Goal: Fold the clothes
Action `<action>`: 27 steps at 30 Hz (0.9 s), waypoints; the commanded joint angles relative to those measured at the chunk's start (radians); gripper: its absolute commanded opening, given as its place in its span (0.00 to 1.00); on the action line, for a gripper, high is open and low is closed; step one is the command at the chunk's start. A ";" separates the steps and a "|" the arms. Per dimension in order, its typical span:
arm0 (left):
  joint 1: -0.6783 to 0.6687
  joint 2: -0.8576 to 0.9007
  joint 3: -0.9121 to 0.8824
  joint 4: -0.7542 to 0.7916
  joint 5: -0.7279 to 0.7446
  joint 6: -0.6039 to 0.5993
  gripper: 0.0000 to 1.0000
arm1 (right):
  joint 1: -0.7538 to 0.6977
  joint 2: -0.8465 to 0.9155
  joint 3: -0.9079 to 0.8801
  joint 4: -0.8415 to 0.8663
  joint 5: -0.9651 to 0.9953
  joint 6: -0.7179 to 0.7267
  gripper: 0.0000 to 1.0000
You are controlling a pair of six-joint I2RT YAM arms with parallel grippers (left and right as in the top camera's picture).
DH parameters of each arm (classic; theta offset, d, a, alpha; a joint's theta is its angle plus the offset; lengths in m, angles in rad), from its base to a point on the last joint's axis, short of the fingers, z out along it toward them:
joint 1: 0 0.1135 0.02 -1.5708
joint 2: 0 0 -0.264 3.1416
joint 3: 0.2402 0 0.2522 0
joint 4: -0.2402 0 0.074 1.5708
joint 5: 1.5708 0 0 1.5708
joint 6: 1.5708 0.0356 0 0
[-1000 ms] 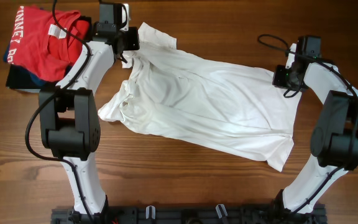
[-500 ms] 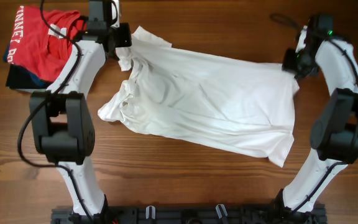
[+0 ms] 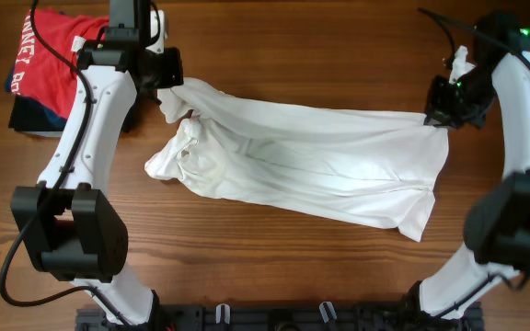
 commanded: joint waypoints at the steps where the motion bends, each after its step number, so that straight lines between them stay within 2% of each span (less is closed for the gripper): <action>1: 0.008 -0.018 0.002 -0.076 0.002 0.005 0.04 | -0.001 -0.121 -0.140 0.000 -0.015 0.055 0.04; 4: 0.008 -0.018 0.001 -0.148 0.001 0.005 0.04 | -0.001 -0.202 -0.324 0.069 -0.010 0.084 0.04; 5: 0.008 -0.018 0.001 -0.209 0.001 0.013 0.04 | -0.002 -0.230 -0.475 0.151 -0.011 0.107 0.04; 6: 0.008 -0.018 0.001 -0.232 0.001 0.021 0.04 | -0.002 -0.229 -0.516 0.181 -0.012 0.107 0.05; 10: 0.008 -0.016 0.001 -0.316 -0.005 0.045 0.04 | -0.003 -0.224 -0.651 0.319 -0.011 0.108 0.04; 14: 0.008 -0.016 0.001 -0.378 -0.006 0.070 0.04 | -0.025 -0.224 -0.664 0.350 -0.009 0.108 0.06; 15: 0.008 -0.016 0.001 -0.391 -0.006 0.085 0.04 | -0.033 -0.224 -0.664 0.349 -0.011 0.107 0.09; 18: 0.008 -0.016 0.001 -0.429 -0.006 0.087 0.05 | -0.044 -0.224 -0.664 0.338 -0.011 0.104 0.33; 20: 0.008 -0.016 0.001 -0.457 -0.006 0.087 0.20 | -0.044 -0.224 -0.664 0.335 -0.012 0.104 0.45; 21: 0.008 -0.016 0.001 -0.472 -0.006 0.087 0.27 | -0.044 -0.224 -0.664 0.333 -0.012 0.104 0.47; 22: 0.008 -0.016 0.001 -0.488 -0.006 0.087 0.32 | -0.044 -0.224 -0.664 0.331 -0.012 0.104 0.49; 23: 0.008 -0.016 0.001 -0.504 -0.006 0.087 0.35 | -0.044 -0.224 -0.664 0.330 -0.012 0.104 0.54; 25: 0.008 -0.016 0.001 -0.539 -0.006 0.087 0.67 | -0.044 -0.224 -0.664 0.330 -0.013 0.104 0.68; 26: 0.008 -0.016 0.001 -0.552 -0.006 0.087 0.80 | -0.044 -0.224 -0.664 0.330 -0.013 0.104 0.72; 27: 0.008 -0.016 0.001 -0.557 -0.006 0.087 0.88 | -0.044 -0.224 -0.664 0.329 -0.017 0.105 0.75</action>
